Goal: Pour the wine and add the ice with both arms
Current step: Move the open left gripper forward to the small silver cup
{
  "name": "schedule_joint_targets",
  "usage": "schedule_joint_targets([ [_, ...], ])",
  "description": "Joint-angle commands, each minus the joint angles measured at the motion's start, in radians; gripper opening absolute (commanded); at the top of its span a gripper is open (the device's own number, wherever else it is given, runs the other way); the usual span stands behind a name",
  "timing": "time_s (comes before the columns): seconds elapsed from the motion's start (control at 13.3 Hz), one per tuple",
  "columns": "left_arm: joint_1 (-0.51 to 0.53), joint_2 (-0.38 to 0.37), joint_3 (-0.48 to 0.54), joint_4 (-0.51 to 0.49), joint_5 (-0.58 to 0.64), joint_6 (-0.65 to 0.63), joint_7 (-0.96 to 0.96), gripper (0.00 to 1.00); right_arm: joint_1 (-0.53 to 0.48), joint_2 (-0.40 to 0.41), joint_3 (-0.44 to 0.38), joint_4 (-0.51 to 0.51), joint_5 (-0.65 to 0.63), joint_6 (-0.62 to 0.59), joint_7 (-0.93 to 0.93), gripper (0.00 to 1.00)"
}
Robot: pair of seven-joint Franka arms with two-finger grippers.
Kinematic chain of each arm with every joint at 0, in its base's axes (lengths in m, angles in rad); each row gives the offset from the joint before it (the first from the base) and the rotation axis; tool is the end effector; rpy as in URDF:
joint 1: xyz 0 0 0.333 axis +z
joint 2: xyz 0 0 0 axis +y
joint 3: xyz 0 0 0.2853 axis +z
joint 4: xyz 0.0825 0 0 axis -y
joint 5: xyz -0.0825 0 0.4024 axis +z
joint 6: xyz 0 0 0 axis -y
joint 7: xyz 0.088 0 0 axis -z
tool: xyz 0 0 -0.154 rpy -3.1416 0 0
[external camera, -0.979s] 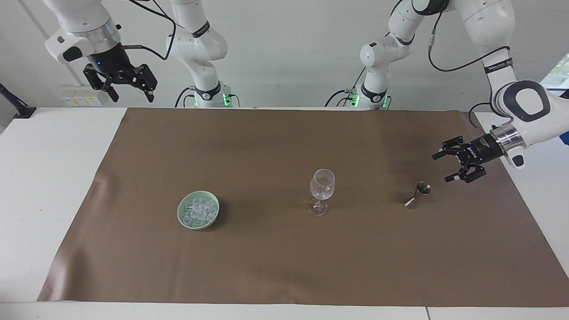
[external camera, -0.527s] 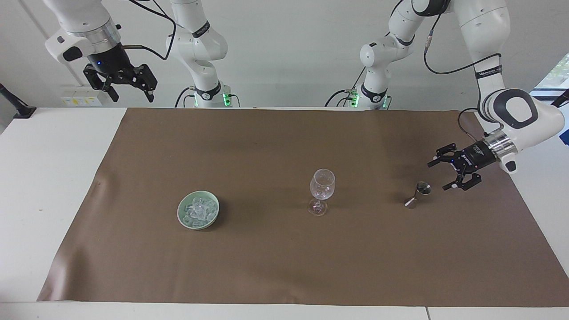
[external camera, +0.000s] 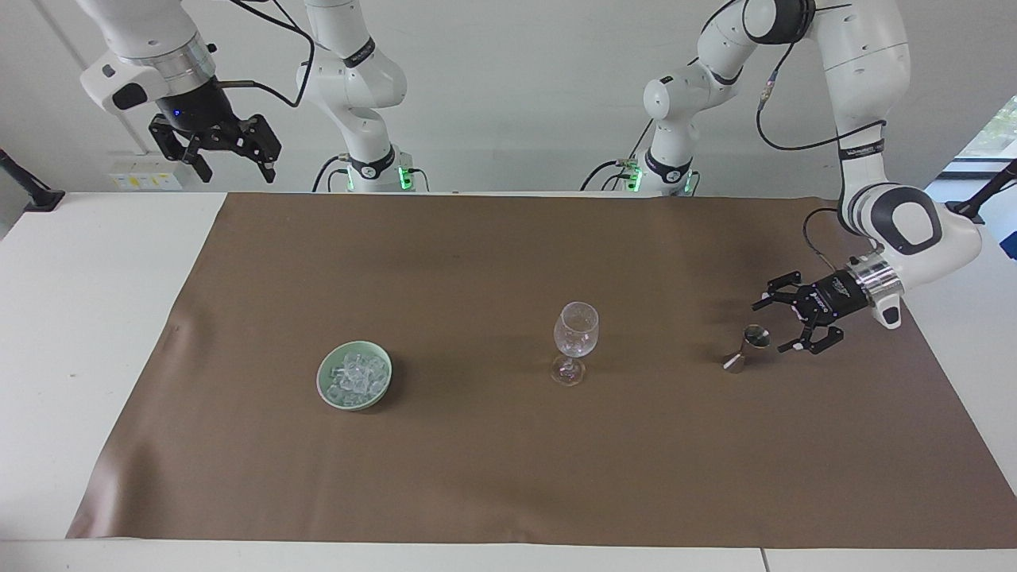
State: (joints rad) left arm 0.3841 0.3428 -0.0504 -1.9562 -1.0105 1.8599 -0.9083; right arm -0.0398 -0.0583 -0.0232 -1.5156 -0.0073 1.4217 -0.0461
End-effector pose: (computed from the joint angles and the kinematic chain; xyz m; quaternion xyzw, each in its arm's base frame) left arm 0.5835 0.0925 0.2358 0.5545 0.6860 -0.3058 0.3583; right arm 0.5375 -0.0354 0.5931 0.9998 -0.0089 -0.0179 0.0020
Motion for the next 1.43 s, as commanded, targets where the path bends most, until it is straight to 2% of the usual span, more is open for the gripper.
schedule_joint_targets([
  [0.0,0.010,0.034,-0.005,-0.009,-0.051,0.018,0.006,1.00,0.000,-0.012,0.000,-0.012,0.010,0.008,0.011,1.00],
  [0.23,0.012,0.067,-0.006,-0.010,-0.102,0.012,0.083,1.00,0.000,-0.012,0.000,-0.012,0.010,0.008,0.011,1.00],
  [1.36,-0.024,0.071,-0.009,-0.081,-0.263,0.018,0.170,1.00,0.000,-0.012,0.000,-0.012,0.010,0.008,0.011,1.00],
])
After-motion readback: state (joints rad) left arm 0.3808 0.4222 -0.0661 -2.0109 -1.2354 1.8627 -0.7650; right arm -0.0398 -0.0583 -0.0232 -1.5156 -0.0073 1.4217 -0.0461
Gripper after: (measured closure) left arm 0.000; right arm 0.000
